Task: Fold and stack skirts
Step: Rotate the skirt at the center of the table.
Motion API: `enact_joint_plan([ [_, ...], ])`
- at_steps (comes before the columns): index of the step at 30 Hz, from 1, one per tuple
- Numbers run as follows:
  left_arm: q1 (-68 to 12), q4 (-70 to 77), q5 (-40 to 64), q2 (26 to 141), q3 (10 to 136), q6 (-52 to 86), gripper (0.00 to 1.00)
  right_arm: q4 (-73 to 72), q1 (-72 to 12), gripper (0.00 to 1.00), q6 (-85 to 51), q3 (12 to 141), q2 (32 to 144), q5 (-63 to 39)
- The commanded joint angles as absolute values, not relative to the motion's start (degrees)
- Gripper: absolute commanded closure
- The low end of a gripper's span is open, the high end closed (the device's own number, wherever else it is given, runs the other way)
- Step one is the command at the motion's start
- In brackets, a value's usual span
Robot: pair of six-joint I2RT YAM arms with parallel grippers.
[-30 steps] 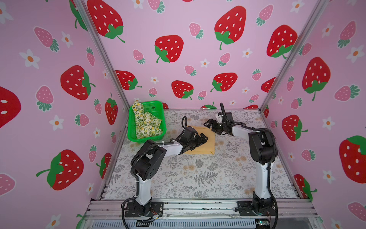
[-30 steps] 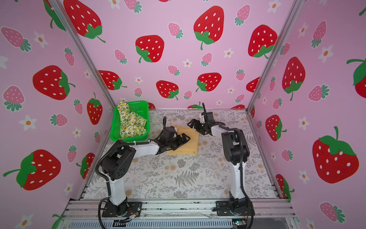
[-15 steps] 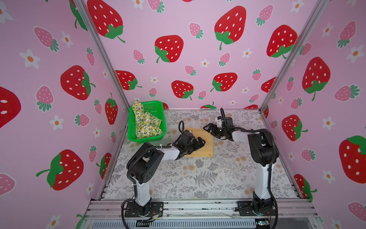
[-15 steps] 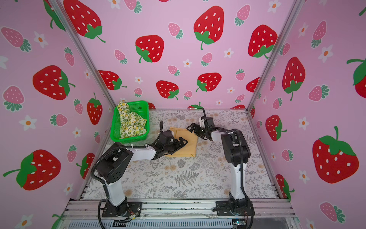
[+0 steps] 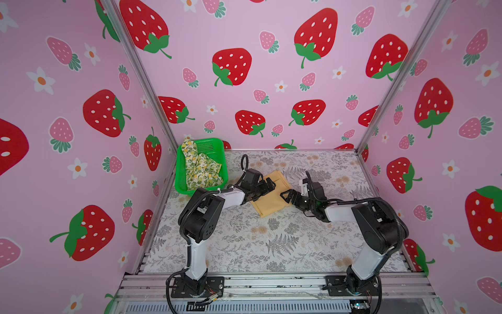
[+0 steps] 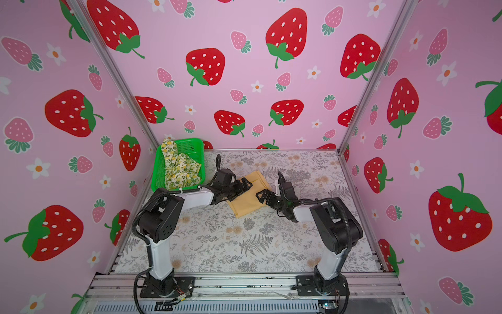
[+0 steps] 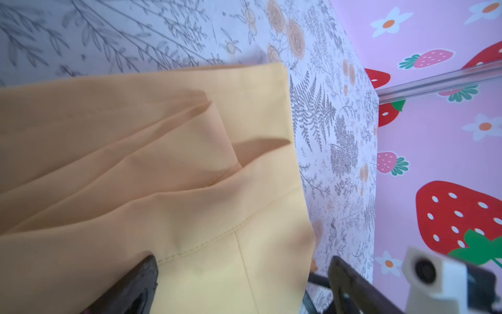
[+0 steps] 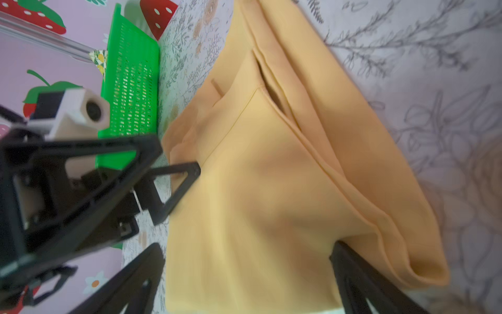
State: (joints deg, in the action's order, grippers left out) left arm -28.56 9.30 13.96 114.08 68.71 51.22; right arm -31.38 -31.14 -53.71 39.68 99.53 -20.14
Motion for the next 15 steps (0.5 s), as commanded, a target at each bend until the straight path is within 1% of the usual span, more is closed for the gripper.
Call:
enact_joint_plan([
  [1, -27.92, -1.61, 14.63, 116.73, 73.66, 46.11, 0.0, -32.57, -35.94, 0.0, -55.42, 37.45, 96.38, -12.25],
  [5, -27.86, -6.56, 16.76, 117.84, 80.67, 42.59, 0.0, -31.67, -41.47, 0.0, -55.62, 36.92, 94.97, -7.88],
  [9, -27.77, -9.43, 17.66, 114.28, 83.85, 40.15, 0.0, -26.28, -44.17, 0.01, -50.68, 38.05, 87.88, 0.38],
  [12, -27.77, -10.1, 17.86, 109.5, 83.17, 40.36, 0.0, -21.62, -44.1, 0.0, -45.17, 40.5, 83.16, 5.27],
  [15, -27.88, -7.41, 18.84, 104.79, 78.83, 42.75, 0.01, -18.58, -43.5, 0.0, -40.17, 42.87, 80.79, 8.41],
])
